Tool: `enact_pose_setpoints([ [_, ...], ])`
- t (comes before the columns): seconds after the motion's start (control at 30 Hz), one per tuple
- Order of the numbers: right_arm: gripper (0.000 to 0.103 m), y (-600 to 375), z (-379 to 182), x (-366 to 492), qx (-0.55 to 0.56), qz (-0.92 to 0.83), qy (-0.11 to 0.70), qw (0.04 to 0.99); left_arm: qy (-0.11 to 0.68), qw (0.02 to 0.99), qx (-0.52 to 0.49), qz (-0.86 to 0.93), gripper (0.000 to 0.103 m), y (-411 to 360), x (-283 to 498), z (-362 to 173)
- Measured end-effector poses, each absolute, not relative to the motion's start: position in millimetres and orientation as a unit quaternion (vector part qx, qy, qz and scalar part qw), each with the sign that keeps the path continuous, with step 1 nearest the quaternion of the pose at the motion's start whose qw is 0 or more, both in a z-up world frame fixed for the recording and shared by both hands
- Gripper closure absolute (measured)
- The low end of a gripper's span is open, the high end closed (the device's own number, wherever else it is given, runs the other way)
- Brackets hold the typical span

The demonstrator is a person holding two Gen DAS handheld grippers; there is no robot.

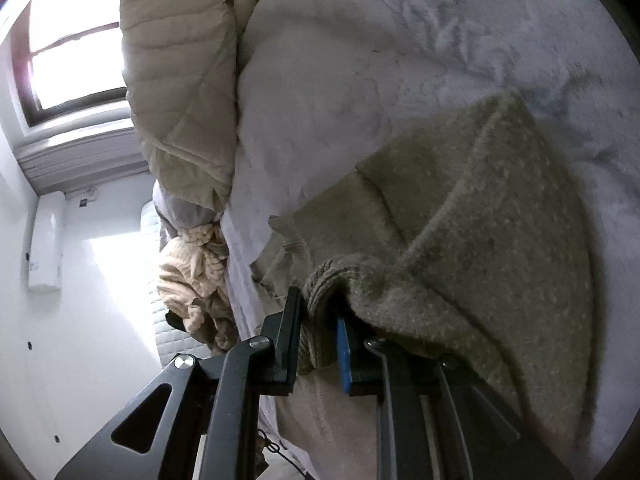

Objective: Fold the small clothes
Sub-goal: 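Lift the held hem and fold it toward the collar with both grippers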

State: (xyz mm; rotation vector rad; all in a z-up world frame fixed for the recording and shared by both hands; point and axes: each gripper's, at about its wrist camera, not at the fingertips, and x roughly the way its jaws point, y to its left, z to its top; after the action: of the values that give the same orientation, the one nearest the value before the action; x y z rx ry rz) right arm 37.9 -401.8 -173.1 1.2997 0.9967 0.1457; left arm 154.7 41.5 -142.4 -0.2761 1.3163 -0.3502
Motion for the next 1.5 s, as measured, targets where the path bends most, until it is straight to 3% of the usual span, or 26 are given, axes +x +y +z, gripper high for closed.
enact_pose_setpoints([
  [0.03, 0.082, -402.7, -170.6, 39.4, 0.576, 0.067, 0.447, 0.681, 0.606, 0.769, -0.124, -0.161, 0.086, 40.5, 155.2, -138.6],
  [0.1, 0.075, -404.2, -165.6, 42.0, 0.571, 0.069, 0.448, 0.684, 0.605, 0.770, -0.119, -0.162, 0.071, 39.9, 156.2, -130.6],
  [0.13, 0.071, -405.8, -161.8, 44.2, 0.571, 0.067, 0.443, 0.688, 0.600, 0.775, -0.116, -0.162, 0.044, 39.4, 156.0, -124.8],
  [0.17, 0.063, -408.7, -157.6, 46.0, 0.572, 0.063, 0.436, 0.692, 0.592, 0.782, -0.113, -0.158, 0.028, 35.7, 159.5, -120.4],
  [0.2, 0.047, -411.4, -154.0, 46.6, 0.575, 0.061, 0.429, 0.694, 0.577, 0.797, -0.103, -0.148, 0.024, 35.5, 158.3, -111.6],
  [0.23, 0.044, -415.4, -148.6, 47.7, 0.578, 0.059, 0.417, 0.699, 0.565, 0.807, -0.094, -0.143, 0.024, 35.3, 157.0, -104.0],
  [0.33, 0.042, -421.1, -134.0, 49.1, 0.558, 0.051, 0.419, 0.715, 0.560, 0.812, -0.079, -0.143, 0.024, 32.1, 158.5, -93.7],
  [0.57, 0.042, -402.3, -106.3, 62.5, 0.345, -0.010, 0.511, 0.787, 0.563, 0.812, 0.017, -0.153, 0.024, 24.1, 151.8, -102.6],
  [0.87, 0.042, -404.0, -127.9, 66.8, 0.306, -0.004, 0.548, 0.778, 0.550, 0.816, 0.025, -0.178, 0.024, 33.3, 160.2, -93.8],
  [1.07, 0.042, -398.3, -132.4, 69.9, 0.289, 0.008, 0.555, 0.780, 0.594, 0.785, 0.054, -0.168, 0.024, 7.6, 197.2, -141.7],
  [1.1, 0.047, -395.3, -131.9, 71.8, 0.281, 0.007, 0.557, 0.782, 0.598, 0.784, 0.049, -0.159, 0.025, 5.7, 202.8, -148.7],
  [1.13, 0.055, -392.6, -131.8, 73.3, 0.269, 0.006, 0.560, 0.784, 0.598, 0.786, 0.039, -0.154, 0.042, 5.8, 205.5, -151.5],
  [1.17, 0.084, -389.0, -132.1, 75.4, 0.252, 0.002, 0.568, 0.783, 0.596, 0.787, 0.021, -0.158, 0.068, 6.7, 207.3, -152.0],
  [1.2, 0.096, -387.5, -129.8, 76.3, 0.238, -0.002, 0.574, 0.784, 0.598, 0.785, 0.002, -0.163, 0.074, 7.7, 208.2, -150.6],
  [1.37, 0.096, -379.6, -102.5, 70.7, 0.194, 0.005, 0.550, 0.813, 0.563, 0.810, 0.028, -0.161, 0.076, 11.3, 201.7, -132.3],
  [1.5, 0.096, -389.7, -126.6, 76.3, 0.200, -0.020, 0.575, 0.793, 0.582, 0.802, 0.010, -0.136, 0.076, 25.1, 213.7, -150.9],
])
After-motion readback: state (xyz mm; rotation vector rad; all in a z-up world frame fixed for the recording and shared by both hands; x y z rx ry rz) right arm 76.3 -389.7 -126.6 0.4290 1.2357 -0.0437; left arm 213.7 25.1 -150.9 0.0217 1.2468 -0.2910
